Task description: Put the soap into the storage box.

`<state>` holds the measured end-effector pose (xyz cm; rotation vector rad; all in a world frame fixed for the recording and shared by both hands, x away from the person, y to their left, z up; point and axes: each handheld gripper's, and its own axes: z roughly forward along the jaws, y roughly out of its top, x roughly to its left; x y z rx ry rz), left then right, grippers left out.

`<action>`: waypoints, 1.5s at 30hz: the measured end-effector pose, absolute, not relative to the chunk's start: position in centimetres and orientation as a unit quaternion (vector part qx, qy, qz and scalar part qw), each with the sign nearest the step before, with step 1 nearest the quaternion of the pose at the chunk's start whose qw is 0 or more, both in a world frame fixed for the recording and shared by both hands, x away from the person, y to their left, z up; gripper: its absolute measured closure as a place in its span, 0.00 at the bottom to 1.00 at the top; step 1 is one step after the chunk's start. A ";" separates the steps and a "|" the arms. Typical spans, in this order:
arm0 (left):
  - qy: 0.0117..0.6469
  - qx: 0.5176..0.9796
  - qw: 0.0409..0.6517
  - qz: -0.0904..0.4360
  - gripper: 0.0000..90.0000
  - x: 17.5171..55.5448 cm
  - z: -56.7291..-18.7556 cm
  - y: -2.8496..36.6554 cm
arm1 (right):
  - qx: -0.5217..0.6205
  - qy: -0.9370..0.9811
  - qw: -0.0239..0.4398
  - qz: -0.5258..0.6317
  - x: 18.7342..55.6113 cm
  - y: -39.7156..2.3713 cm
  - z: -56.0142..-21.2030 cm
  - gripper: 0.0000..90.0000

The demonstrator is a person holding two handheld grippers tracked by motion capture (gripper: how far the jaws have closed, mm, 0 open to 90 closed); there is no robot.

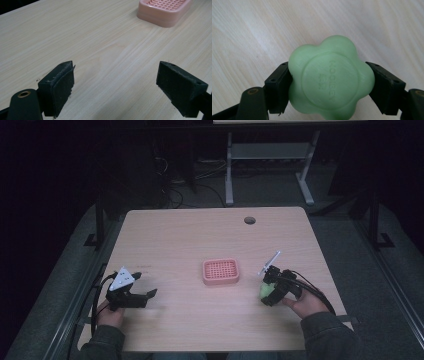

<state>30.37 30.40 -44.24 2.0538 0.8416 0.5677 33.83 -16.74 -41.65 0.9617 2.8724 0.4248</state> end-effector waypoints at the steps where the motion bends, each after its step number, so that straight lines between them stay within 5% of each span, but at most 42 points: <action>1: 0.335 0.817 0.412 0.224 0.16 30.4 -44.2 30.4 | 0.312 0.939 0.040 0.139 34.3 -16.4 -41.4 0.29; 45: 0.338 0.815 0.415 0.222 0.16 30.4 -44.1 30.5 | 0.305 0.942 0.021 0.138 39.8 -13.2 -40.1 0.28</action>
